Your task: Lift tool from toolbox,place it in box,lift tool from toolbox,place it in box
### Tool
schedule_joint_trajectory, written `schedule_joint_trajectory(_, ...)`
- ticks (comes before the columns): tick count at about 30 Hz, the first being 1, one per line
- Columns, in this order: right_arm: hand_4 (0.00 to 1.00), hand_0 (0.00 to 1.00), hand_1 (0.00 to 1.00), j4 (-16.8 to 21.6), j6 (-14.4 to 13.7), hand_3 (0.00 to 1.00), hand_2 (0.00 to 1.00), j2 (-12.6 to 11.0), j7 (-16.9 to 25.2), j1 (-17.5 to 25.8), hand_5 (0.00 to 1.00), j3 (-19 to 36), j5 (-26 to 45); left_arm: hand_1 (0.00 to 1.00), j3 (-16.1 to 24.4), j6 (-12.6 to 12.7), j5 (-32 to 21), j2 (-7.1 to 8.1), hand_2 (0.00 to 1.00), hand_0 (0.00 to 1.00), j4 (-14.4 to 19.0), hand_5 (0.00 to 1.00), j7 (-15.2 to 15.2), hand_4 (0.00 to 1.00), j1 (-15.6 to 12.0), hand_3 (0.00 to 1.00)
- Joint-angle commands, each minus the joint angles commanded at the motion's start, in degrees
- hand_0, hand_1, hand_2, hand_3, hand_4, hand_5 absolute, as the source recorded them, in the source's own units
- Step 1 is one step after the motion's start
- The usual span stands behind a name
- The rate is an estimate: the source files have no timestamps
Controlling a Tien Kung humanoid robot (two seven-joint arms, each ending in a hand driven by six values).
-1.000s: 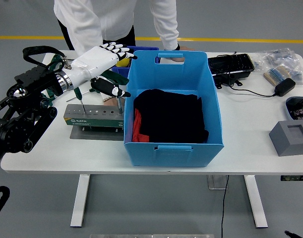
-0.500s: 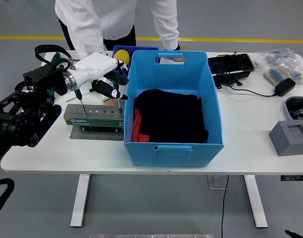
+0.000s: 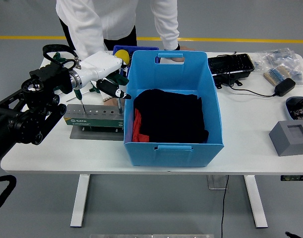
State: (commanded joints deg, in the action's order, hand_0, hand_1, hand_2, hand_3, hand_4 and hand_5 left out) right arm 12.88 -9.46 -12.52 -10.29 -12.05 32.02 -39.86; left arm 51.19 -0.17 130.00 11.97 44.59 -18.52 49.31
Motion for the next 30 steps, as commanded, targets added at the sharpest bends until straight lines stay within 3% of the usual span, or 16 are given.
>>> schedule_joint_trajectory(17, 0.776, 0.616, 0.595, 0.0, 0.0, 0.541, 0.669, 0.0, 0.0, 0.0, 0.652, -0.1, 0.3, 0.188, -1.4, -0.7, 0.0, 0.66, 0.187, 0.311, -1.0, 0.698, 2.3, 0.998, 1.2, 0.241)
schedule_joint_trajectory(30, 0.777, 0.617, 0.596, -0.1, -0.2, 0.542, 0.669, -0.2, 0.2, -0.3, 0.652, -0.3, 0.9, 0.082, -1.6, -1.0, 0.0, 0.61, 0.104, 0.226, -1.2, 0.765, 3.5, 0.998, 1.5, 0.145)
